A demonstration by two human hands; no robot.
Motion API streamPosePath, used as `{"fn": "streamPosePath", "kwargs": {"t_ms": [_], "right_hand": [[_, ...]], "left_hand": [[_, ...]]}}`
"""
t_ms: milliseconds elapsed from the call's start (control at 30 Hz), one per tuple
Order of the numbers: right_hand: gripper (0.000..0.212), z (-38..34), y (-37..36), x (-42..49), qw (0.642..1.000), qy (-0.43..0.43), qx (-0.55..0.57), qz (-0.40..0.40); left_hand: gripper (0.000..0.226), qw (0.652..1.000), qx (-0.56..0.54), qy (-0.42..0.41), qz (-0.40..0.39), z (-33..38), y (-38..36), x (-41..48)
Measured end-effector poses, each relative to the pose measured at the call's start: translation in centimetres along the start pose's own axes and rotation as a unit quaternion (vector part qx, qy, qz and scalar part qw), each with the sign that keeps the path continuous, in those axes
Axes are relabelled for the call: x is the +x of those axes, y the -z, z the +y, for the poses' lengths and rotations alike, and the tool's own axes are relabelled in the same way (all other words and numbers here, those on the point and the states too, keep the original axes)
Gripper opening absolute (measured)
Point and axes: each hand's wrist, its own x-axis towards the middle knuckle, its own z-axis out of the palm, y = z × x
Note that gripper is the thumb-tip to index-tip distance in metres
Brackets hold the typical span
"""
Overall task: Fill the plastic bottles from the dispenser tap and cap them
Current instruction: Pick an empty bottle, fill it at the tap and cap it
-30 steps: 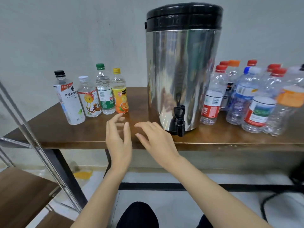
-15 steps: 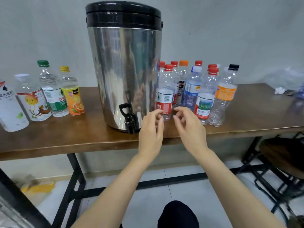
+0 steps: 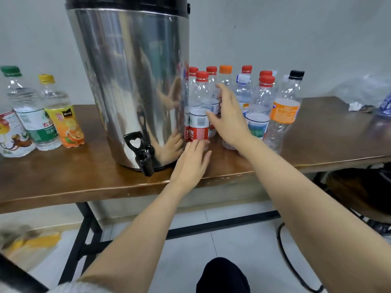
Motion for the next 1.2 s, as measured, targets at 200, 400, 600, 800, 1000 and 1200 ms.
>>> {"fn": "streamPosePath", "kwargs": {"t_ms": [200,400,600,800,1000,1200], "right_hand": [[0.099,-1.4,0.1,5.8,0.997,0.030,-0.037,-0.061],[0.090,-0.3,-0.4,5.7,0.994,0.016,0.004,-0.105],[0.083,-0.7,-0.1,1.6,0.994,0.060,0.091,-0.018],[0.079,-4.9,4.1,-4.1,0.985,0.116,0.125,0.031],[0.089,-7.4,4.6,-12.4,0.957,0.048,0.256,-0.127],[0.090,-5.8,-2.9,-18.8,0.925,-0.032,0.252,-0.284]], "left_hand": [[0.027,1.000,-0.004,0.023,0.007,0.4,0.2,-0.4],[0.027,0.999,-0.020,0.013,0.036,0.3,0.0,-0.6],[0.027,0.997,-0.054,-0.009,0.052,0.8,0.5,-1.0],[0.048,0.965,-0.184,0.039,0.185,4.0,2.7,-4.6],[0.085,0.924,-0.331,0.131,0.138,7.5,7.0,-10.7],[0.073,0.902,-0.285,0.323,0.027,4.1,6.5,-17.2]]}}
